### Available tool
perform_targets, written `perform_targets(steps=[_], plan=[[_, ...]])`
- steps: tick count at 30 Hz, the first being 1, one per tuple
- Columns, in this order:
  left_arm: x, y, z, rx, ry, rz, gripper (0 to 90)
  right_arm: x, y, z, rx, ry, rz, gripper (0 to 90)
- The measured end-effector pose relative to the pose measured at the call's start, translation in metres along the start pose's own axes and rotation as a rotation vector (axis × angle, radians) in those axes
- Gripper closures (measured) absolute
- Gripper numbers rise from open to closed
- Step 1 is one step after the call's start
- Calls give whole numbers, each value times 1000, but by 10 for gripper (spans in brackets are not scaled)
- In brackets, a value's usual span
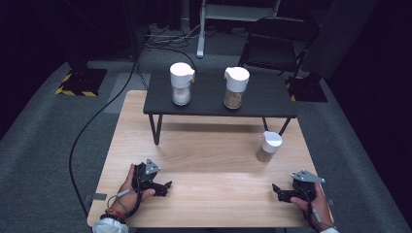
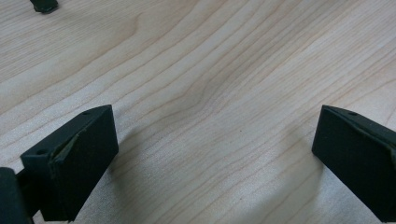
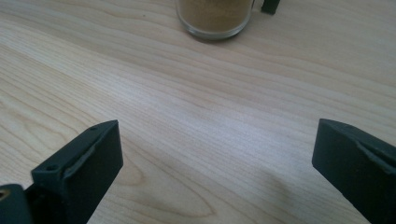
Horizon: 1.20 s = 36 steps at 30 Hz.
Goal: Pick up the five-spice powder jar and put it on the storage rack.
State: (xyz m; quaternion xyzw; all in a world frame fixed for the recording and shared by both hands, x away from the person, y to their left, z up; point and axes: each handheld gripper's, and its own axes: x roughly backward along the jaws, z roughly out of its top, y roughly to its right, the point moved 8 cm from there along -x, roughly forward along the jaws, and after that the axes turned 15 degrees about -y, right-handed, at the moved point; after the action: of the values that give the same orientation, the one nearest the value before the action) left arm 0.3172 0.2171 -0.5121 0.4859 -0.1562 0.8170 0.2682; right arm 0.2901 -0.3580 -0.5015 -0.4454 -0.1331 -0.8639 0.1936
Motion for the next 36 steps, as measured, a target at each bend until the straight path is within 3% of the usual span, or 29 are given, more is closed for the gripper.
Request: perform_targets(steps=[21, 29, 36], plan=[[0, 0, 0, 1, 0, 0, 1, 19, -1, 9, -54, 172, 17, 15], [0, 0, 0, 0, 0, 0, 1, 20, 1, 13, -94, 179, 7, 15], [0, 0, 0, -3, 0, 1, 1, 17, 0, 17, -97, 178, 0, 15]])
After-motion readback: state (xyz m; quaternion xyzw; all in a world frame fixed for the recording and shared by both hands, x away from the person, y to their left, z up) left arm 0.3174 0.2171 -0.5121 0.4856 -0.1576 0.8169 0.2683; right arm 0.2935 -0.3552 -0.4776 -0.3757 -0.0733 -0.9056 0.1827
